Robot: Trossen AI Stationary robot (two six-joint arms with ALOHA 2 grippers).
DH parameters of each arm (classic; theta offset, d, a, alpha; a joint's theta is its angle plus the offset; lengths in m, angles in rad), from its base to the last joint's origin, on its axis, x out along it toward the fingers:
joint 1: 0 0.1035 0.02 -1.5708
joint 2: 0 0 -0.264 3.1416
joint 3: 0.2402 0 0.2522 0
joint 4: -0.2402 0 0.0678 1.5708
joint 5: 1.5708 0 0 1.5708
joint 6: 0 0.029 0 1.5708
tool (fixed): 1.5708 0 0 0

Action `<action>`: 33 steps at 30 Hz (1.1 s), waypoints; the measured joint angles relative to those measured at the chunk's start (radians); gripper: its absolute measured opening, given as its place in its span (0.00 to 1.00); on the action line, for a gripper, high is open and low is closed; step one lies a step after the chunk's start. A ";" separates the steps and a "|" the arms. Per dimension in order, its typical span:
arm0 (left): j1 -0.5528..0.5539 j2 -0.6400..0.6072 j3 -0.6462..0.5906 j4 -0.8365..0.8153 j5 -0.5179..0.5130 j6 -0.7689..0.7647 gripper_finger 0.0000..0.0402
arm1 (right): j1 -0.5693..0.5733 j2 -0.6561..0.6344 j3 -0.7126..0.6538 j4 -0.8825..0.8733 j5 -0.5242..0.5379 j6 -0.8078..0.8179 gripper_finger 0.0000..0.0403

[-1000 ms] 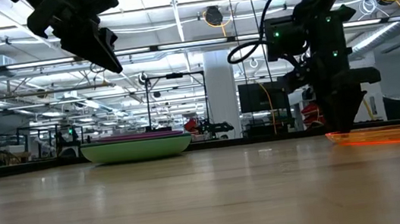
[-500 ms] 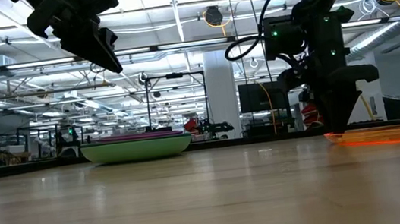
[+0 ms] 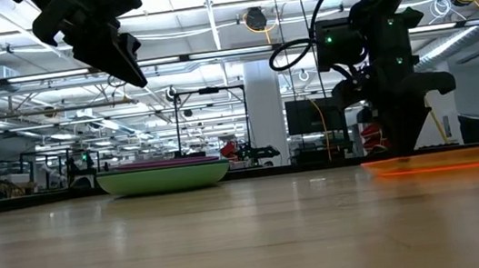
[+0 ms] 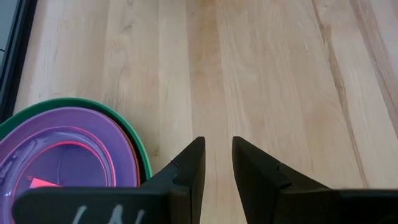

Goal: Stack plastic plates
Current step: Stack the orange plate on top of the pink plate

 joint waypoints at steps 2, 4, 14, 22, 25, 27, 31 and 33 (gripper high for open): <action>0.000 0.000 0.000 0.001 -0.017 0.000 0.22 | -0.002 -0.002 0.000 -0.001 -0.023 0.016 0.00; 0.000 0.000 0.000 0.001 -0.053 0.000 0.22 | -0.003 -0.005 0.002 -0.001 -0.046 0.037 0.00; 0.000 -0.110 0.000 0.091 -0.191 0.044 0.22 | -0.056 -0.005 0.088 0.041 -0.091 0.201 0.00; 0.001 -0.265 0.000 0.130 -0.243 0.078 0.22 | -0.067 -0.005 0.236 0.171 -0.099 0.334 0.00; 0.001 -0.314 0.000 0.128 -0.244 0.060 0.22 | -0.067 -0.001 0.301 0.227 -0.090 0.394 0.00; 0.001 -0.341 0.000 0.128 -0.244 0.050 0.22 | -0.067 0.002 0.342 0.266 -0.060 0.446 0.00; 0.001 -0.383 0.000 0.126 -0.244 0.029 0.22 | -0.067 0.028 0.429 0.329 -0.014 0.493 0.00; -0.001 -0.395 0.000 0.126 -0.244 0.025 0.22 | -0.070 0.058 0.478 0.328 -0.007 0.508 0.00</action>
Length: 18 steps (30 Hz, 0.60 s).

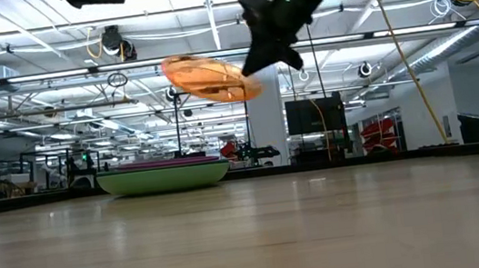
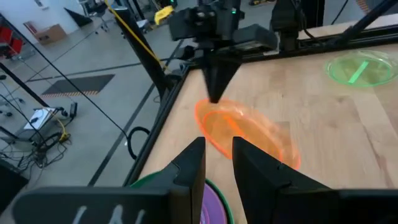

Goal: Stack plastic plates
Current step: Stack the orange plate on top of the pink plate

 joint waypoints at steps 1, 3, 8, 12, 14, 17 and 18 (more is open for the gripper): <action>-0.001 -0.005 0.000 -0.002 0.000 -0.001 0.22 | -0.001 0.021 0.033 0.002 0.014 0.009 0.00; -0.002 -0.007 0.000 -0.007 0.000 -0.007 0.22 | -0.005 0.072 0.098 -0.001 0.021 0.019 0.00; -0.004 -0.015 -0.001 -0.035 0.000 -0.014 0.22 | -0.029 0.224 0.268 -0.028 0.016 0.030 0.00; -0.010 -0.041 -0.001 -0.042 0.000 -0.014 0.22 | -0.059 0.344 0.412 -0.084 0.013 0.031 0.00; -0.016 -0.057 -0.001 -0.061 0.000 -0.014 0.22 | -0.075 0.403 0.482 -0.109 0.012 0.031 0.00; -0.027 -0.070 -0.001 -0.084 0.000 -0.015 0.22 | -0.105 0.482 0.575 -0.144 -0.028 0.031 0.00; -0.033 -0.073 -0.001 -0.095 0.000 -0.016 0.22 | -0.116 0.507 0.604 -0.146 -0.039 0.035 0.00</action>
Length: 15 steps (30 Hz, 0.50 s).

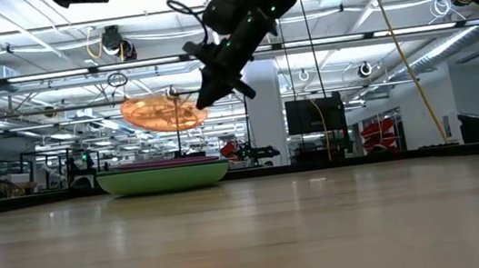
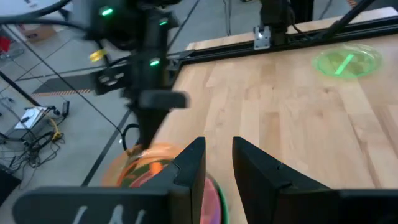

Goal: Stack plastic plates
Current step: Stack the orange plate on top of the pink plate

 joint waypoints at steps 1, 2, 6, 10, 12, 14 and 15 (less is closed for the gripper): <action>-0.003 -0.001 0.000 -0.002 0.000 0.000 0.22 | -0.008 0.021 0.025 0.000 -0.004 0.005 0.00; -0.008 -0.002 0.000 -0.004 0.000 -0.002 0.22 | -0.016 0.041 0.048 -0.003 -0.008 0.009 0.00; -0.025 -0.003 0.000 -0.017 0.000 -0.004 0.22 | -0.046 0.113 0.119 -0.011 -0.052 0.027 0.00; -0.041 -0.003 0.000 -0.019 0.000 -0.005 0.22 | -0.062 0.157 0.137 -0.011 -0.080 0.045 0.00; -0.048 -0.003 0.000 -0.019 0.000 -0.006 0.22 | -0.067 0.170 0.138 -0.015 -0.081 0.045 0.00; -0.054 -0.003 0.000 -0.021 0.000 -0.006 0.22 | -0.070 0.181 0.138 -0.019 -0.081 0.045 0.00; -0.057 -0.003 0.000 -0.023 0.000 -0.006 0.22 | -0.070 0.185 0.138 -0.023 -0.081 0.044 0.00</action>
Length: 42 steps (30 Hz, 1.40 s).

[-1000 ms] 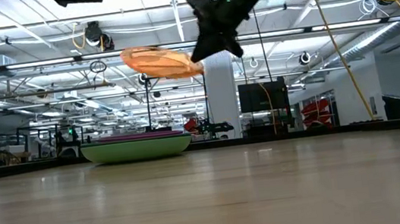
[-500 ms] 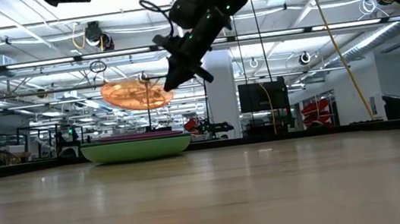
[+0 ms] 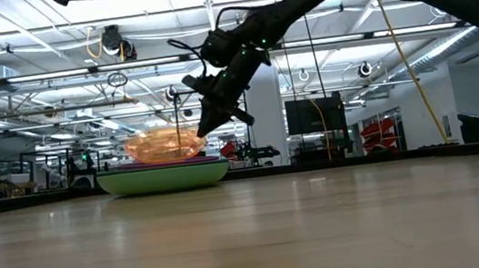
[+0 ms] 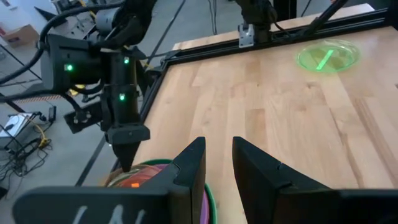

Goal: Stack plastic plates
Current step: Stack the orange plate on top of the pink plate, then stack the green plate on top of the orange plate

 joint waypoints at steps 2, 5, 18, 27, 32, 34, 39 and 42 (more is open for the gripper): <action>-0.003 0.000 0.000 -0.003 0.000 0.000 0.22 | 0.000 0.003 0.000 -0.001 0.001 -0.003 0.00; -0.003 0.000 0.000 -0.004 0.000 0.000 0.22 | 0.000 0.000 0.000 0.003 0.001 -0.006 0.00; -0.003 0.000 0.000 -0.007 0.000 0.000 0.22 | 0.000 0.000 0.000 -0.014 0.005 0.001 0.18; -0.003 0.001 0.000 -0.019 0.000 -0.015 0.22 | -0.006 -0.001 0.000 -0.063 0.000 -0.013 0.31; -0.003 0.001 0.000 -0.034 0.000 -0.030 0.22 | 0.006 -0.053 -0.002 -0.152 0.004 -0.084 0.31; -0.003 0.001 0.000 -0.040 0.000 -0.041 0.22 | 0.022 -0.086 -0.002 -0.197 0.004 -0.108 0.30; -0.003 0.001 0.000 -0.052 0.001 -0.065 0.22 | 0.082 -0.175 -0.002 -0.362 0.007 -0.166 0.29; -0.003 0.001 0.000 -0.058 0.000 -0.080 0.22 | 0.128 -0.227 0.000 -0.462 0.009 -0.184 0.29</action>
